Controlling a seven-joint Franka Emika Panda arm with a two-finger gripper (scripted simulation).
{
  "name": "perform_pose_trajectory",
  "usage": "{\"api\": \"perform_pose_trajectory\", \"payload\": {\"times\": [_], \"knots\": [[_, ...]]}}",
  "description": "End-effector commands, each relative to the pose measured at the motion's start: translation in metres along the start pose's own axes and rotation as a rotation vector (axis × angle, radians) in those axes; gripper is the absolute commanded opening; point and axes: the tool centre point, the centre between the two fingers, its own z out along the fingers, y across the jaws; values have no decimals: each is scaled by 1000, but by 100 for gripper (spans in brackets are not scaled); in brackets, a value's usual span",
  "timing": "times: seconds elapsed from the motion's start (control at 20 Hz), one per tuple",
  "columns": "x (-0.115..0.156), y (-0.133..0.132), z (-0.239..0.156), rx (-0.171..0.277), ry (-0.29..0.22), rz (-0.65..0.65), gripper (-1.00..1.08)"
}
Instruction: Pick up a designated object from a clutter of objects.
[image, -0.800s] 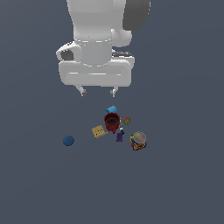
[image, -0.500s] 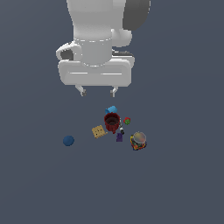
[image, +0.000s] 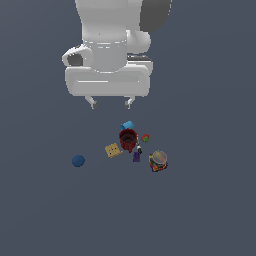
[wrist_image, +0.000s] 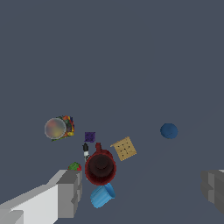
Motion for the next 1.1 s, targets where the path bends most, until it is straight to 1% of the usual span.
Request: {"api": "perform_pose_trajectory", "payload": {"times": [0.0, 0.3, 0.55, 0.75, 1.05], "knots": [[0, -1, 2, 0, -1, -1, 100], [7, -14, 20, -1, -11, -23, 100], [14, -37, 51, -2, -27, -59, 100], [20, -65, 87, 0, -44, -100, 100], [20, -118, 155, 9, -76, -176, 100]]}}
